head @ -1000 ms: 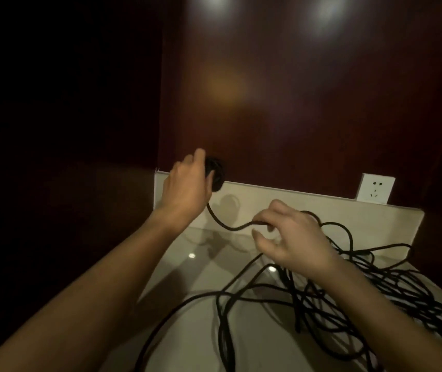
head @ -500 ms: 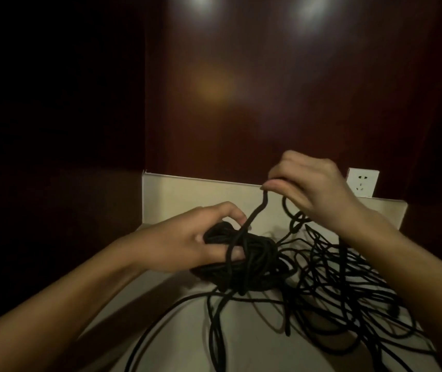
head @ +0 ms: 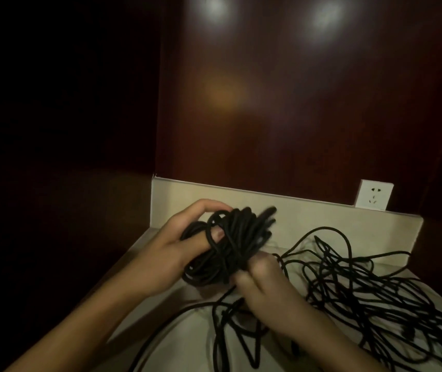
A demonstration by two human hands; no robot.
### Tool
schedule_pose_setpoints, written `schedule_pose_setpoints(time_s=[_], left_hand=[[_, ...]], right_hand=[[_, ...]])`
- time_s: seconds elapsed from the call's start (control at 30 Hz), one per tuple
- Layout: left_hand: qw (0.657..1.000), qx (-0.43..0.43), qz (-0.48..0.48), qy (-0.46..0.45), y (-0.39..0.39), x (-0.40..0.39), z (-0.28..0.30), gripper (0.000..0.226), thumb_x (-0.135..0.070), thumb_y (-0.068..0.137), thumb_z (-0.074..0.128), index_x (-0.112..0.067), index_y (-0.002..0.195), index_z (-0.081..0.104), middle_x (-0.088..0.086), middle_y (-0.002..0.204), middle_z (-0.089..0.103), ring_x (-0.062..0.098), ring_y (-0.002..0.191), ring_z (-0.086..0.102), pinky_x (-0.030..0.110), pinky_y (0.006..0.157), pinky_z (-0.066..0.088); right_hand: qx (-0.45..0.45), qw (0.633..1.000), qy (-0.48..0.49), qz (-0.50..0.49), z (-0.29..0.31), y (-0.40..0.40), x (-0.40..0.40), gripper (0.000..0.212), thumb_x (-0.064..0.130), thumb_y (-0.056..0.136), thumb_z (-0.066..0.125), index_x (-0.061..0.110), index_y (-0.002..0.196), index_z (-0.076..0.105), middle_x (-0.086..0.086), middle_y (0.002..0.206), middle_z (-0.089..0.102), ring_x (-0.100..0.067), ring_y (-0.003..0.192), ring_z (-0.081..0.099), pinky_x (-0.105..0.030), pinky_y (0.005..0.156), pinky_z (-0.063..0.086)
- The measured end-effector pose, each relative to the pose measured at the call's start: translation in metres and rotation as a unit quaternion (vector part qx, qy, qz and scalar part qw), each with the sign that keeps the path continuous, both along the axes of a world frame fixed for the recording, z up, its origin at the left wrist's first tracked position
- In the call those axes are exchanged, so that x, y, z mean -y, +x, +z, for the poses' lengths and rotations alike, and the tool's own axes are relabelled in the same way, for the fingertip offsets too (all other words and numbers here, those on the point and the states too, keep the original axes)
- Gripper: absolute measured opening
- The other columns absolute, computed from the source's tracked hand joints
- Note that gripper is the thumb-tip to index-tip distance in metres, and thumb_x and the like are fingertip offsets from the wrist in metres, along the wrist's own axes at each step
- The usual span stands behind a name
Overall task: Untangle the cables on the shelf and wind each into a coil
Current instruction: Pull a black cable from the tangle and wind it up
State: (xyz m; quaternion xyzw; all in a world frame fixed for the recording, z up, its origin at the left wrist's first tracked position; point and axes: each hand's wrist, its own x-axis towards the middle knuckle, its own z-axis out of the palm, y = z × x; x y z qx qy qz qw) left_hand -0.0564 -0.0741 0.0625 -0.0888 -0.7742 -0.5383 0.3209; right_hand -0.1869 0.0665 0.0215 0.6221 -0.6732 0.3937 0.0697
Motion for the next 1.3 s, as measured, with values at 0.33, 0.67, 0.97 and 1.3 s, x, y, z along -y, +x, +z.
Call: schedule_pose_setpoints(time_s=[0.33, 0.67, 0.97, 1.3], left_hand=[[0.967, -0.117, 0.188, 0.127, -0.032, -0.01, -0.021, 0.013, -0.012, 0.1, 0.055, -0.013, 0.107, 0.065, -0.002, 0.085, 0.075, 0.014, 0.078, 0.074, 0.023, 0.064, 0.056], [0.919, -0.227, 0.176, 0.272, -0.053, -0.011, 0.012, 0.011, -0.012, 0.104, 0.049, -0.014, 0.096, 0.057, -0.006, 0.077, 0.071, 0.015, 0.074, 0.071, 0.045, 0.068, 0.062], [0.917, -0.24, 0.315, 0.042, -0.115, -0.048, 0.025, 0.009, -0.019, 0.099, 0.058, -0.016, 0.107, 0.055, -0.016, 0.084, 0.061, -0.004, 0.074, 0.059, 0.024, 0.065, 0.047], [0.88, -0.185, 0.185, 0.397, -0.09, -0.022, 0.037, 0.007, -0.017, 0.104, 0.051, -0.01, 0.104, 0.051, 0.026, 0.114, 0.065, 0.032, 0.085, 0.068, 0.026, 0.053, 0.053]], right_hand=[[0.155, 0.973, 0.132, -0.112, -0.003, 0.015, -0.013, 0.043, 0.038, 0.078, 0.076, 0.035, 0.109, 0.047, 0.009, 0.087, 0.059, -0.003, 0.076, 0.056, -0.026, 0.07, 0.047], [0.124, 0.972, 0.2, 0.016, 0.039, -0.045, -0.047, 0.054, 0.025, 0.089, 0.072, 0.041, 0.138, 0.053, 0.015, 0.109, 0.069, -0.002, 0.11, 0.062, -0.022, 0.101, 0.046], [-0.324, 0.772, 0.336, -0.431, 0.139, -0.096, 0.028, 0.038, 0.039, 0.096, 0.06, 0.024, 0.131, 0.059, 0.0, 0.131, 0.06, -0.025, 0.124, 0.056, -0.034, 0.085, 0.044], [-0.246, 0.958, 0.081, -0.125, 0.006, -0.059, 0.013, 0.034, 0.037, 0.089, 0.039, 0.017, 0.101, 0.064, -0.001, 0.092, 0.059, -0.023, 0.087, 0.055, -0.042, 0.075, 0.049]])
